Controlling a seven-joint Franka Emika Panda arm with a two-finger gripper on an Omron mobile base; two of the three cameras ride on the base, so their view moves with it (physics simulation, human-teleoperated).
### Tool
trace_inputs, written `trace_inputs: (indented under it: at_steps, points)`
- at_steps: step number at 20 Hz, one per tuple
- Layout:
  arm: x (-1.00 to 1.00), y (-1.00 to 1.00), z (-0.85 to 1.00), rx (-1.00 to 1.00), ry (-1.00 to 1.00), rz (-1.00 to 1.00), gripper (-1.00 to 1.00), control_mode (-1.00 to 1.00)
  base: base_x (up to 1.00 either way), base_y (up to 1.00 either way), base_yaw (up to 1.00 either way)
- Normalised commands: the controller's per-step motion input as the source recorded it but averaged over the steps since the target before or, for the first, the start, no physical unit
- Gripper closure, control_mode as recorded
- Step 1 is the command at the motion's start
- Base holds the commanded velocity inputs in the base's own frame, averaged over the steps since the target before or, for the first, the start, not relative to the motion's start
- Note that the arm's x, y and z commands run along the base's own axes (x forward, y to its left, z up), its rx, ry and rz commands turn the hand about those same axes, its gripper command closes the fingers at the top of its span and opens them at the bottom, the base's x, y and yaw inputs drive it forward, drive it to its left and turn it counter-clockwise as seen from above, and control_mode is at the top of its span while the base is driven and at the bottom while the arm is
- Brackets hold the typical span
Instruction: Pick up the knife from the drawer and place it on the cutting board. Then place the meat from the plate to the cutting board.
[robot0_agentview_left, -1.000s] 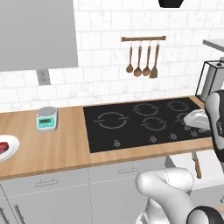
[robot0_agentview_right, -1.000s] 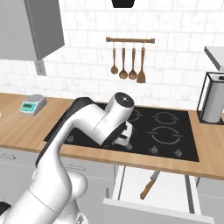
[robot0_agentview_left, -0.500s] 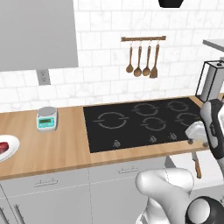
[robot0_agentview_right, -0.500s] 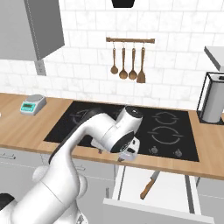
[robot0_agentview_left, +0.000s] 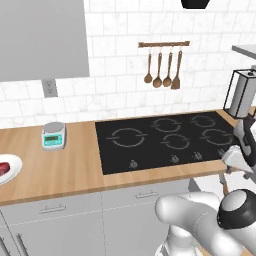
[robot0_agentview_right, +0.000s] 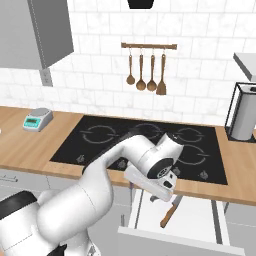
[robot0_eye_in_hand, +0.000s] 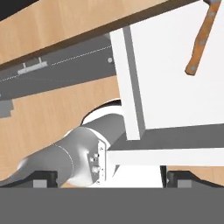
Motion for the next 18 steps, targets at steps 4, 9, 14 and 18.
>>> trace_inputs:
  at_steps: [4,9,14,18]
  points:
    - [-0.04,-0.20,-0.47,0.01,0.01,-0.01,-1.00,-1.00,0.00,0.00,0.00]
    - [0.01,-0.11,-0.53,0.00,0.02,-0.03,-1.00,-1.00,0.00,0.00,0.00]
    - [0.03,-0.22,-0.53,0.00,0.06,0.00,-1.00,-1.00,0.00,0.00,0.00]
    - [0.03,-0.42,-0.36,0.00,0.10,0.00,-1.00,-1.00,0.00,0.00,0.00]
